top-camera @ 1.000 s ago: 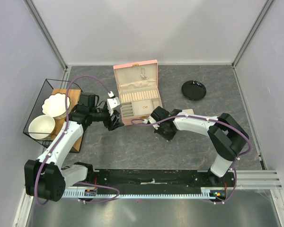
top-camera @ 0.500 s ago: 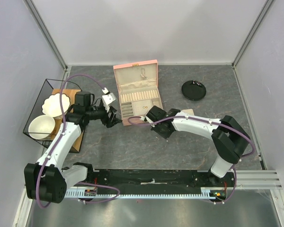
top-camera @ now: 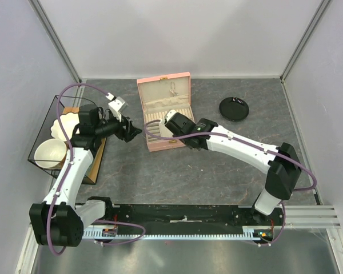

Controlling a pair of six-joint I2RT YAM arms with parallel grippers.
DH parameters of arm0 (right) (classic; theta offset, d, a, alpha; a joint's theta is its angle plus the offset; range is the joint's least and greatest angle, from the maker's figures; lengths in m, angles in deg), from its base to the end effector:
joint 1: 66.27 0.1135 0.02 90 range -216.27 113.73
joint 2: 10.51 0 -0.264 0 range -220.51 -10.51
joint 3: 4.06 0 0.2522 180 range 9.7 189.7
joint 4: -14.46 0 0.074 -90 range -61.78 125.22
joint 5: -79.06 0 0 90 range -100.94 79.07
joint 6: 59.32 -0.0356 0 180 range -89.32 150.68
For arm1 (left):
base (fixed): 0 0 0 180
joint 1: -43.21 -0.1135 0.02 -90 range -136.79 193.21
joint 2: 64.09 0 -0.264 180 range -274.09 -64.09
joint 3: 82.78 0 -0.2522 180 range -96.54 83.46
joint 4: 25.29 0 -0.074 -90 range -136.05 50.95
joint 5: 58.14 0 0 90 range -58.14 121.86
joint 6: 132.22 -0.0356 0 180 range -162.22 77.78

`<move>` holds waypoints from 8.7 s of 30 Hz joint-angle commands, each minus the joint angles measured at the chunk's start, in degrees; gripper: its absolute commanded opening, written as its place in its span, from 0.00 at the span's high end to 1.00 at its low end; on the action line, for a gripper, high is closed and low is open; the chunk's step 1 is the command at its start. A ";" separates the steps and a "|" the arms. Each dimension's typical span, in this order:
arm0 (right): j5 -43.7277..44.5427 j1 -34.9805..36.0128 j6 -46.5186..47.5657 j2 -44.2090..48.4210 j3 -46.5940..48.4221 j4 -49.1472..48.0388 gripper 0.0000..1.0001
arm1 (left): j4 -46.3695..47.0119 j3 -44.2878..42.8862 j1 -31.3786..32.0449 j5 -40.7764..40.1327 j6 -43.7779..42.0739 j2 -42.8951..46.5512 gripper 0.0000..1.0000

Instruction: Organize the mixed jewelry

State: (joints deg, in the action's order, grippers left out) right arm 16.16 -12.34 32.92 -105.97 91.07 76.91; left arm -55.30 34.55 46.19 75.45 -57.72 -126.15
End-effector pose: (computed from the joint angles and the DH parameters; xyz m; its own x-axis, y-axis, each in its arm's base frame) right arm 0.2166 0.2698 0.2809 -0.4998 -0.7453 -0.4412 -0.6169 0.6639 -0.4227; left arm 0.2338 -0.0368 0.3004 -0.3020 0.2095 -0.9300 0.7454 0.6601 -0.0933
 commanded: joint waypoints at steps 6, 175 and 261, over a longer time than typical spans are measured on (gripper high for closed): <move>14.56 0.38 7.41 -7.54 10.48 -5.17 1.00 | 4.91 -2.07 -2.89 -2.99 9.70 0.54 0.27; 1.12 -2.34 7.87 -6.49 4.94 -14.58 1.00 | -4.05 5.14 18.90 -27.86 1.62 -11.59 0.59; 3.50 0.82 10.24 -15.37 7.76 -10.63 1.00 | -5.19 -8.31 5.81 -22.41 10.15 -9.13 0.40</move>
State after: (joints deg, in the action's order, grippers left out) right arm 18.50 -11.99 42.93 -120.77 97.08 65.80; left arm -60.44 28.63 52.53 51.54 -49.00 -135.86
